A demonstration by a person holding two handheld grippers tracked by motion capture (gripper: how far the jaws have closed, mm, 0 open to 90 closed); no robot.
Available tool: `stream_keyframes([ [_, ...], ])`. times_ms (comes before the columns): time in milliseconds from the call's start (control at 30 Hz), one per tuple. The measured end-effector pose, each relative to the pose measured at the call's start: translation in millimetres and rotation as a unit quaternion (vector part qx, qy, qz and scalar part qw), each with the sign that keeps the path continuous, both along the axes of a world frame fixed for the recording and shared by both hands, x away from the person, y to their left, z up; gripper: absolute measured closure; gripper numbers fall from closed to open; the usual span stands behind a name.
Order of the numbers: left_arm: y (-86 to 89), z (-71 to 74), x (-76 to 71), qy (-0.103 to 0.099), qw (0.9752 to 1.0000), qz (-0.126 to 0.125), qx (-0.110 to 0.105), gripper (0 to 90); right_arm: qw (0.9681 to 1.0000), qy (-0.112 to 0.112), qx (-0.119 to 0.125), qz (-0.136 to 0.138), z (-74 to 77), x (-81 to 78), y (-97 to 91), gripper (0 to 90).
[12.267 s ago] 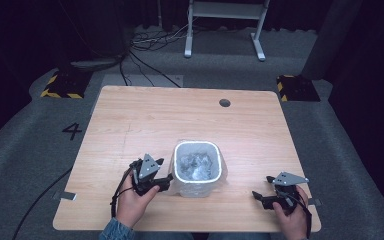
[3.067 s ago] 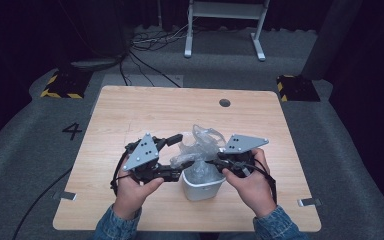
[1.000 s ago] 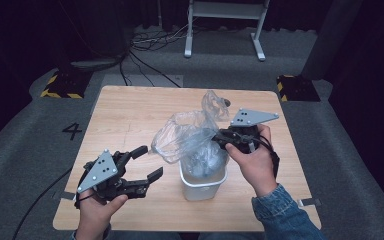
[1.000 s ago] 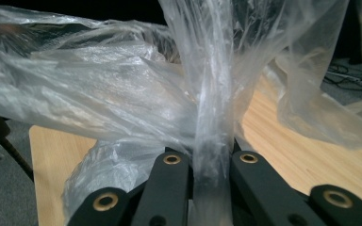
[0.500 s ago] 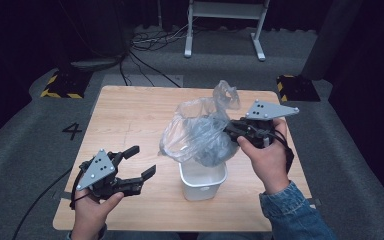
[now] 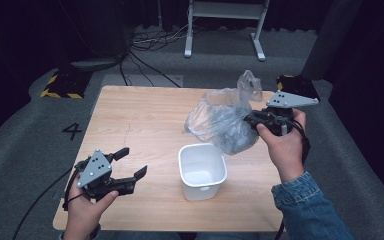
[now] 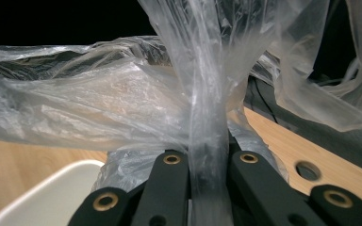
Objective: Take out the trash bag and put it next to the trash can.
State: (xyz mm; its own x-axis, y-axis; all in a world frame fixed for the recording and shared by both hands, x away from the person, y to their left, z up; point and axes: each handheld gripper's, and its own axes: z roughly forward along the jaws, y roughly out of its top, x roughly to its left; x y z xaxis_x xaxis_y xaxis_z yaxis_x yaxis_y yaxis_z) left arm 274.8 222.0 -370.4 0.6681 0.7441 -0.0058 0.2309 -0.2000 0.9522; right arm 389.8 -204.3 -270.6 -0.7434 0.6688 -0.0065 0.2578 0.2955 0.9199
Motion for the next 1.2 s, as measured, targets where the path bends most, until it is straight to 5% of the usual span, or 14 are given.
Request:
stream_keyframes([
  [467, 8.2, -14.9, 10.6, 0.029, 0.999, 0.02, 0.03, 22.2, 0.9955, 0.067, -0.021, -0.064, -59.1, 35.7, -24.6, 88.0],
  [900, 13.5, -24.7, 13.7, 0.051, 0.9981, 0.03, 0.019, 22.4, 0.9918, 0.106, -0.045, -0.056, -100.2, 46.7, -19.1, 86.7],
  [1200, 11.3, -27.5, 18.8, 0.057, 0.9977, 0.025, 0.025, 22.5, 0.9888, 0.121, -0.054, -0.068, -112.5, 42.4, -29.1, 68.2],
])
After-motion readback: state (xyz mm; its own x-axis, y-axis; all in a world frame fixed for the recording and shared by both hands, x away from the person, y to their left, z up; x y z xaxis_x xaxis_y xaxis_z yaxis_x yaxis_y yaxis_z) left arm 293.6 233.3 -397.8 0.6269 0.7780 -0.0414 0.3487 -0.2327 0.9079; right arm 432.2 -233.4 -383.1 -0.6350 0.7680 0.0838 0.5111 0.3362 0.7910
